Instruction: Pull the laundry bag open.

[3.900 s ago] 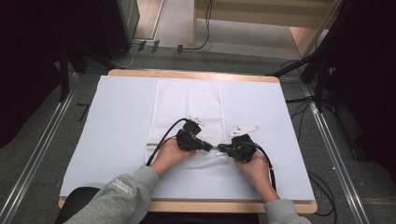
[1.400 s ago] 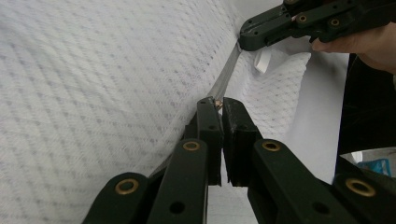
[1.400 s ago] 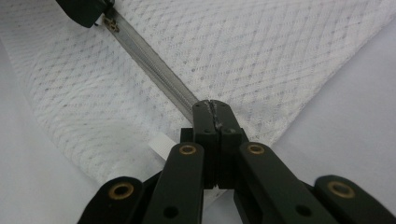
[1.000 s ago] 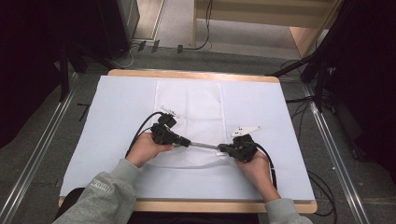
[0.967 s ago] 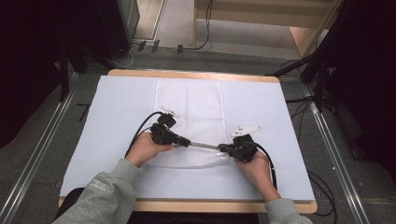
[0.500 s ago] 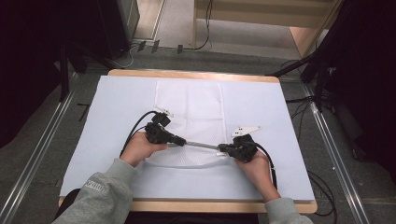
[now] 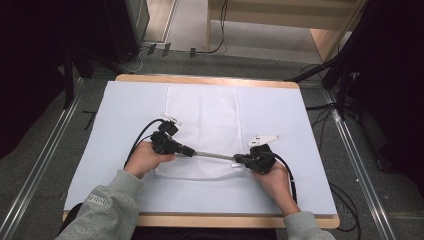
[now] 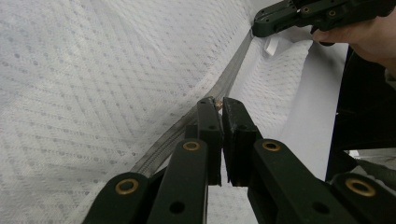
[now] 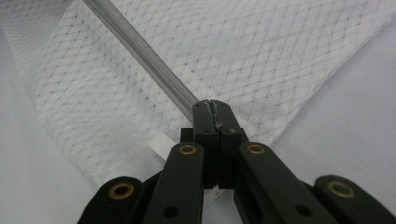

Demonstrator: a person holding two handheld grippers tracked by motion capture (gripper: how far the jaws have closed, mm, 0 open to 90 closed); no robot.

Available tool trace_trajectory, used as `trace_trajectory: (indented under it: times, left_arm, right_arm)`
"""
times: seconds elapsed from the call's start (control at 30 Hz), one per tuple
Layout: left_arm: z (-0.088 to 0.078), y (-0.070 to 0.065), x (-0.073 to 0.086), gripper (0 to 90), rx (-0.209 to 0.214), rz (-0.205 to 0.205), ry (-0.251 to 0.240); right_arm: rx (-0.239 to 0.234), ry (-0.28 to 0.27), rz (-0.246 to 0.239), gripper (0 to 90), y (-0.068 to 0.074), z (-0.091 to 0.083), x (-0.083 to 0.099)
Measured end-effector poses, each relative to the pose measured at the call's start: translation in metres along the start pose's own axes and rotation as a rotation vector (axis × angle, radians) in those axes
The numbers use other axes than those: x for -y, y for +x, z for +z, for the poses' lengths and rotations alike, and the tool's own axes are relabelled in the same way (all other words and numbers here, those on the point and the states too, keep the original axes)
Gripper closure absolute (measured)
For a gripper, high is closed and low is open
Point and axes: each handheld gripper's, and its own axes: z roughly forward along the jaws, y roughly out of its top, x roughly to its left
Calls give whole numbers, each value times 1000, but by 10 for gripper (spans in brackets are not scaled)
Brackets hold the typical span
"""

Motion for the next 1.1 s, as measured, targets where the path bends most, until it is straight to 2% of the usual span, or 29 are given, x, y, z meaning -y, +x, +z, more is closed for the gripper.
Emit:
trace_trajectory:
  times: [0.3,0.57,0.6,0.7,0.93,1.1]
  left_arm:
    - [-12,4,6,880,-3,-11,-11]
    - [-13,4,8,880,-1,-7,-4]
    - [-13,4,8,880,-13,-1,-3]
    - [-16,7,9,880,-15,-17,-7]
    - [-26,9,16,879,-31,-21,-15]
    - [-33,10,21,880,-47,-14,-23]
  right_arm:
    - [-2,0,3,900,0,0,0]
    - [-3,0,2,900,0,0,0]
    - [-4,0,2,900,0,0,0]
    - [-4,0,2,900,0,0,0]
    - [-3,0,1,900,0,0,0]
    - [-3,0,1,900,0,0,0]
